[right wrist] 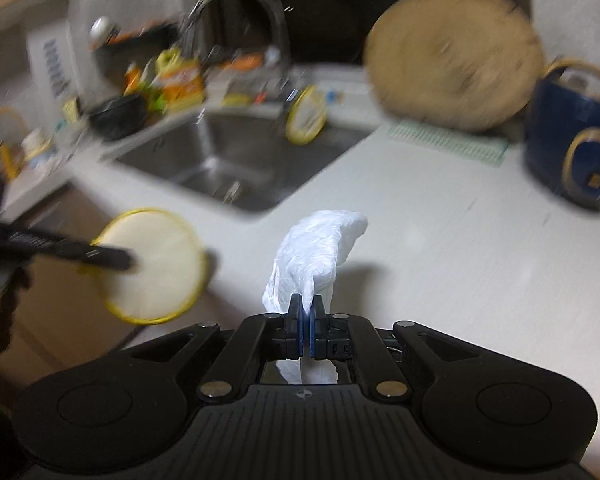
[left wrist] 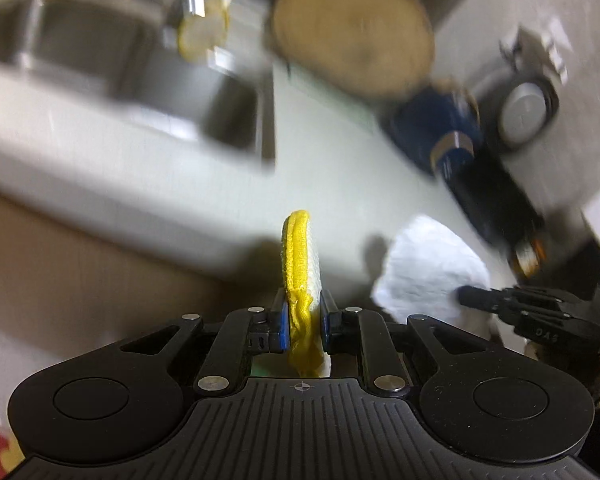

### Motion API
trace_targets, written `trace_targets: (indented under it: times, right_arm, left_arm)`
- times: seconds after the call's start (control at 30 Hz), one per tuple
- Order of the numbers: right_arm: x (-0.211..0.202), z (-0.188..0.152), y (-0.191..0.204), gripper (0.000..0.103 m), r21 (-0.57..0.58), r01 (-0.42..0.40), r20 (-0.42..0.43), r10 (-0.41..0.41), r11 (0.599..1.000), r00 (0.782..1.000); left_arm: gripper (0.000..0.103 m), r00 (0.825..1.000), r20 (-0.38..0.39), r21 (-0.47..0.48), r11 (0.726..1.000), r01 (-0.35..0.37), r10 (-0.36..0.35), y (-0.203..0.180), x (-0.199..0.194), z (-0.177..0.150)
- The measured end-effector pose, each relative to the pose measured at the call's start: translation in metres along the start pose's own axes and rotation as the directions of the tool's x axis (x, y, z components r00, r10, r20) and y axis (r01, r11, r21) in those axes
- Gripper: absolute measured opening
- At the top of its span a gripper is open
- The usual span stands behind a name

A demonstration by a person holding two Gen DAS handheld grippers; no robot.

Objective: Collect trash
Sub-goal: 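Lift the scrubber with the left gripper while the right gripper grasps the white tissue, then lower the scrubber and tissue into the bin and open both grippers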

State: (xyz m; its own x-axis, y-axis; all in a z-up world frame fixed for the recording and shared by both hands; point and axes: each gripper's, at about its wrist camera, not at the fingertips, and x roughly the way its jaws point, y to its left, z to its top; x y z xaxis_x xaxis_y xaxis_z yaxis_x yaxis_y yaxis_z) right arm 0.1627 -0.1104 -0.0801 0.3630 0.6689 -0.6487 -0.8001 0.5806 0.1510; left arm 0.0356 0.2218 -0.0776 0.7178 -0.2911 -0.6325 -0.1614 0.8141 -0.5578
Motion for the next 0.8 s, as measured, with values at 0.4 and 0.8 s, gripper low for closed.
trace_targets:
  times: [0.4, 0.8]
  right_arm:
    - [0.121, -0.139, 0.030, 0.003, 0.302, 0.050, -0.425, 0.088, 0.952, 0.901]
    - [0.315, -0.253, -0.009, 0.003, 0.410, 0.135, -0.563, 0.134, 0.902, 0.815]
  left_arm:
    - [0.017, 0.892, -0.452, -0.231, 0.966, -0.114, -0.002, 0.097, 0.146, -0.140]
    - [0.023, 0.754, -0.605, 0.028, 0.954, -0.300, 0.255, 0.170, 0.342, -0.259]
